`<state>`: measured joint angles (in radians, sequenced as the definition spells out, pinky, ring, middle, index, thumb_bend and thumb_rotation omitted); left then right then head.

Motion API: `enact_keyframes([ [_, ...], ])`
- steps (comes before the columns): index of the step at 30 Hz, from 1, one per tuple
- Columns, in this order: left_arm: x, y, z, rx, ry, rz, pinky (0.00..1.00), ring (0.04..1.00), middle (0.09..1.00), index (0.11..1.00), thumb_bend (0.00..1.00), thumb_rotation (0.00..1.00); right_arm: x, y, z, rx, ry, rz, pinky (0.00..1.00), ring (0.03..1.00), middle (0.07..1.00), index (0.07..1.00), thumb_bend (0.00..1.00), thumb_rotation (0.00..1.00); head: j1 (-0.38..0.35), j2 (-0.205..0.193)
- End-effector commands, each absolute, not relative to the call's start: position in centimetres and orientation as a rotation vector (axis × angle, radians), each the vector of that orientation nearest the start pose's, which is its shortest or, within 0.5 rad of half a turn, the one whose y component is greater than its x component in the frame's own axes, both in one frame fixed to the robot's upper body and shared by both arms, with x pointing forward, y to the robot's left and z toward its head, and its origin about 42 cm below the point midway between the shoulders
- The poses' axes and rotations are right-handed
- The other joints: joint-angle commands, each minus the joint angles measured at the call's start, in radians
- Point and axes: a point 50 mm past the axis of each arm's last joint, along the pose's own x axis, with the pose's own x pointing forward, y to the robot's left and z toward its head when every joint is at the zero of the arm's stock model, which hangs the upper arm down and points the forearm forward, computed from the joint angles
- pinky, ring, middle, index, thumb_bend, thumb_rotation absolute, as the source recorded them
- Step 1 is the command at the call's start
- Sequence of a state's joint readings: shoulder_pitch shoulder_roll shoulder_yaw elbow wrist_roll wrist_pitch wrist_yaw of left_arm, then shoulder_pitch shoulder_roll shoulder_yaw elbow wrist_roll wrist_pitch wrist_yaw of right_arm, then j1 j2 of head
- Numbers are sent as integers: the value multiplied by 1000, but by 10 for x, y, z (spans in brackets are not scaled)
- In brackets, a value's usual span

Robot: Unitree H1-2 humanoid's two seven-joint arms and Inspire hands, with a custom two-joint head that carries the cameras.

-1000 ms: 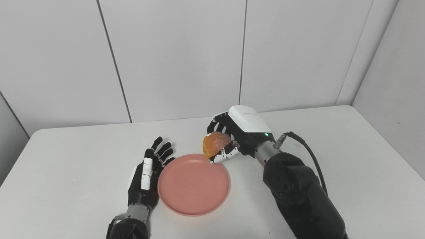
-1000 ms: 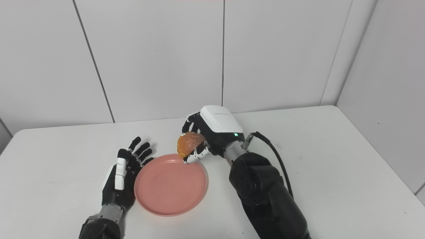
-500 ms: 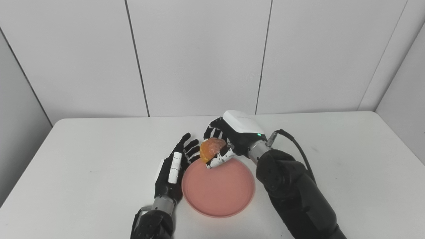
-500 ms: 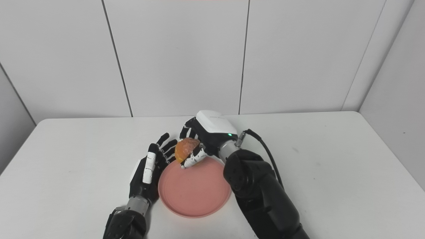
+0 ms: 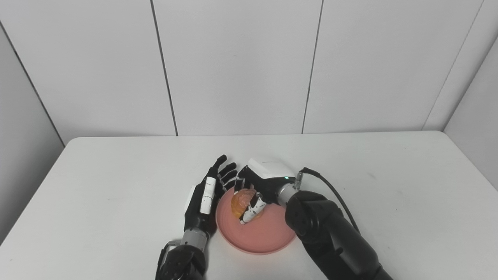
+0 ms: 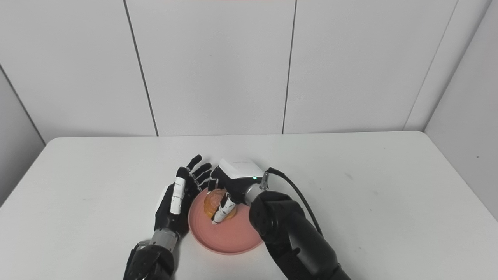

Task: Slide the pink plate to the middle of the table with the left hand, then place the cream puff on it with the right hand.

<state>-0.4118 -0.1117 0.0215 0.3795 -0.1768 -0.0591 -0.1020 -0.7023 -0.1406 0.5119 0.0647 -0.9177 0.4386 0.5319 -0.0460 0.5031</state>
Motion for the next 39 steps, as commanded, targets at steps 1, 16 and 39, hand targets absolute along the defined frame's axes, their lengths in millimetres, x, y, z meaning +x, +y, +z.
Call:
enact_keyframes([
  [1,394,127,105,-273,62,-195,815,849,841,871,900,868,428,-73,281,-1317,-216,473,266,412,510,493,518,0,1,2],
  [16,395,126,105,-272,68,-197,805,841,821,859,900,866,425,-79,271,-1376,-199,501,237,380,460,524,516,0,-10,7],
  [39,394,129,105,-273,72,-205,821,863,842,884,886,875,420,-89,280,-1463,-158,512,721,804,824,762,1000,285,-13,8],
])
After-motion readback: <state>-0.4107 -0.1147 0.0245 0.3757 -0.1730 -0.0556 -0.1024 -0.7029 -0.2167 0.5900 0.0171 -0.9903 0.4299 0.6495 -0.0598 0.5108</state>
